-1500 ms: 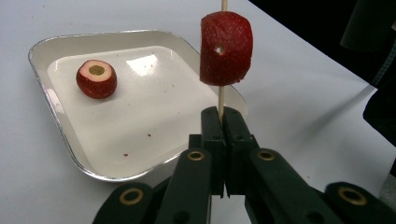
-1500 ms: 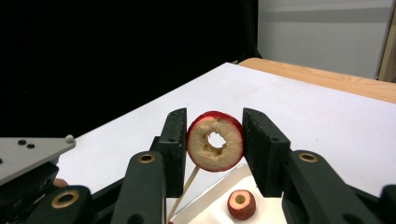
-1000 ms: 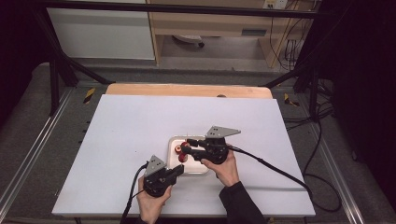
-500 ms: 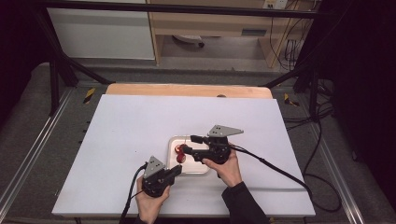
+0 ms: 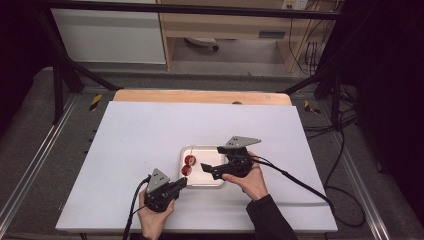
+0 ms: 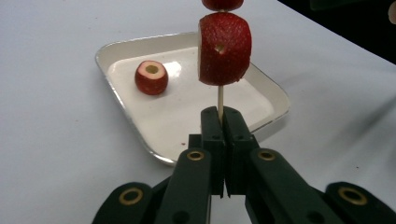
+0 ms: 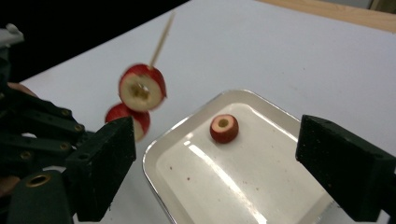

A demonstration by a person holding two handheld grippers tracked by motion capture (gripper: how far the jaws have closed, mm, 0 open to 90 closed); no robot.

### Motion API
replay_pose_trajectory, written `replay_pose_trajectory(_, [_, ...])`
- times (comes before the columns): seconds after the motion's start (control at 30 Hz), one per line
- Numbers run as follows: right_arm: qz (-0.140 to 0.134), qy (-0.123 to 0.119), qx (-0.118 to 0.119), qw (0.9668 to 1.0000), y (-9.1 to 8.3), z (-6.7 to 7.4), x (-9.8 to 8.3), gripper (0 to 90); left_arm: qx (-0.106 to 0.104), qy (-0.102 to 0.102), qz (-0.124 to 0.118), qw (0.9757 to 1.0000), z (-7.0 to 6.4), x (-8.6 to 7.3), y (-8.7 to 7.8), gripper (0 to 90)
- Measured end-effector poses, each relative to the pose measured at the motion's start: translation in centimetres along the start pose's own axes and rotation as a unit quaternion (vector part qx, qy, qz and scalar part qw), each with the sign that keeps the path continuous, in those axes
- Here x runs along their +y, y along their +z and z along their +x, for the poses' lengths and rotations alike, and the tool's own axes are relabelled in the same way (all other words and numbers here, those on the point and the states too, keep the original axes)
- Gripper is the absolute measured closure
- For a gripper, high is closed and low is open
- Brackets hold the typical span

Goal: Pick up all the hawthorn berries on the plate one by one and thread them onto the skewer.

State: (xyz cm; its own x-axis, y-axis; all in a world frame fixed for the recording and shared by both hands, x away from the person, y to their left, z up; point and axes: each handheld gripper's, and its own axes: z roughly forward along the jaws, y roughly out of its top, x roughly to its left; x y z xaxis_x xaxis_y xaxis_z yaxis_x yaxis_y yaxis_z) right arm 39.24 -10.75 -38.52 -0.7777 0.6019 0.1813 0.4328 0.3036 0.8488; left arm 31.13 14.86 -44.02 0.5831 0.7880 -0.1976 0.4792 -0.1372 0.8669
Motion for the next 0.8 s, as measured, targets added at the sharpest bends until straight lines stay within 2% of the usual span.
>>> replay_pose_trajectory(0.03, [0.006,-0.002,-0.004,1.0,0.0,-0.1,-0.1,10.6,0.002,0.002,0.0,1.0,0.1,0.0,-0.1,88.7])
replay_pose_trajectory(0.07, [0.013,-0.004,-0.007,0.9999,0.0,-0.2,-0.1,10.0,0.0,0.013,-0.008,0.9999,0.4,0.0,-0.1,88.7])
replay_pose_trajectory(0.2, [0.043,-0.008,-0.015,0.9989,0.2,-0.4,-0.3,8.3,0.004,0.008,-0.006,0.9999,0.7,0.0,-0.5,88.7])
replay_pose_trajectory(0.27, [0.048,-0.008,-0.016,0.9987,0.3,-0.5,-0.3,8.3,0.004,0.009,-0.007,0.9999,0.9,0.0,-0.7,88.7])
replay_pose_trajectory(0.3, [0.052,-0.005,-0.016,0.9985,0.4,-0.5,-0.2,8.3,0.01,0.005,-0.001,0.9999,0.9,-0.1,-0.9,88.7])
replay_pose_trajectory(0.5, [0.073,0.009,-0.019,0.9971,1.0,-0.9,-0.1,8.3,0.01,0.0,-0.004,0.9999,1.4,-0.1,-1.3,88.7])
replay_pose_trajectory(0.6, [0.094,0.007,-0.024,0.9953,1.5,-0.9,0.0,8.3,0.011,-0.002,-0.004,0.9999,1.7,-0.1,-1.6,88.6])
replay_pose_trajectory(0.8, [0.117,-0.018,-0.022,0.9928,2.6,-0.8,0.7,10.0,0.015,-0.004,-0.009,0.9998,2.3,-0.2,-2.1,88.6])
